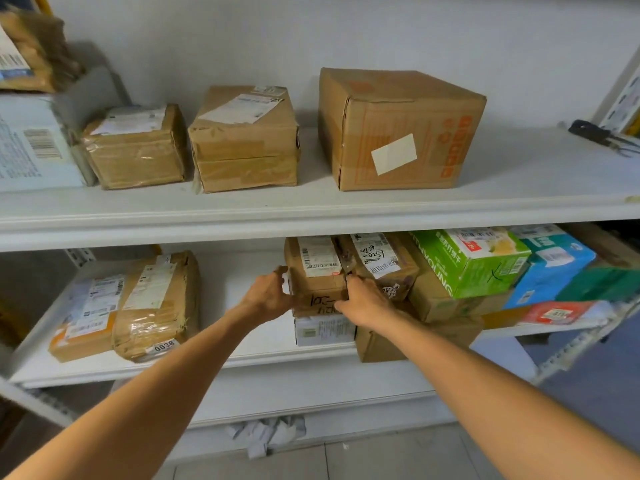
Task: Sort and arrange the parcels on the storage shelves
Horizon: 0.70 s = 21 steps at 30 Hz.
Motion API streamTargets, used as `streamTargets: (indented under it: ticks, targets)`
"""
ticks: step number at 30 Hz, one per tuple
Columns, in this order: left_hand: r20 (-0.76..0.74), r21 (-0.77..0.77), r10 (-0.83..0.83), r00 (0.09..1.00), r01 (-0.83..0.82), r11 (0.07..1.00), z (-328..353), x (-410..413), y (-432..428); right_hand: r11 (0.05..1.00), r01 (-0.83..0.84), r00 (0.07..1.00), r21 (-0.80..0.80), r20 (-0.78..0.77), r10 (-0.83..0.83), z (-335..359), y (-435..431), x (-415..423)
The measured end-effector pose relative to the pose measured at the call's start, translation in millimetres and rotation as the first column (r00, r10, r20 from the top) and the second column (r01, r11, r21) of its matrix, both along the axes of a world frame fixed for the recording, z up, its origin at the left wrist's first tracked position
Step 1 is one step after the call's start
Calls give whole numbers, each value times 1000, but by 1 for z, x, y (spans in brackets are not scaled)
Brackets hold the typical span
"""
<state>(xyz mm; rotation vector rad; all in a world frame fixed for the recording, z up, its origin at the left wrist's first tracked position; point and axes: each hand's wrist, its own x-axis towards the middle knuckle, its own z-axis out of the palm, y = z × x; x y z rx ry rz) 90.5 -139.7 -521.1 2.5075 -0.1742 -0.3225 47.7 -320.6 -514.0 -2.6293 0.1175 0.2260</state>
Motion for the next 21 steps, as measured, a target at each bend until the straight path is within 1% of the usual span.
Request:
streamTargets:
  ticks: [2, 4, 7, 10, 14, 16, 18, 21]
  targets:
    - [-57, -189, 66, 996, -76, 979, -4, 5, -6, 1000, -1, 1000, 3, 21, 1, -6, 2, 4]
    - [-104, -323, 110, 988, -138, 936, -11, 8, -13, 1000, -1, 999, 9, 45, 1, -10, 4, 7]
    - [-179, -467, 179, 968, -243, 850, -17, 7, -17, 998, 29, 995, 51, 93, -34, -10, 9, 5]
    - [-284, -595, 205, 937, -340, 728, -20, 2, -12, 993, 69, 988, 101, 133, -82, -12, 12, 2]
    - [-328, -625, 207, 922, -376, 684, -20, -11, -5, 992, 76, 977, 96, 194, -94, -15, 14, -11]
    - [-347, -634, 186, 919, -376, 676, -20, -18, -1, 986, 86, 973, 141, 199, -114, -16, 16, -17]
    - [-367, -614, 161, 916, -369, 698, -19, -25, 4, 975, 96, 977, 202, 171, -131, -18, 19, -21]
    - [-389, -576, 111, 915, -335, 746, -19, -30, 6, 940, 179, 962, 289, 151, -229, -22, 20, -20]
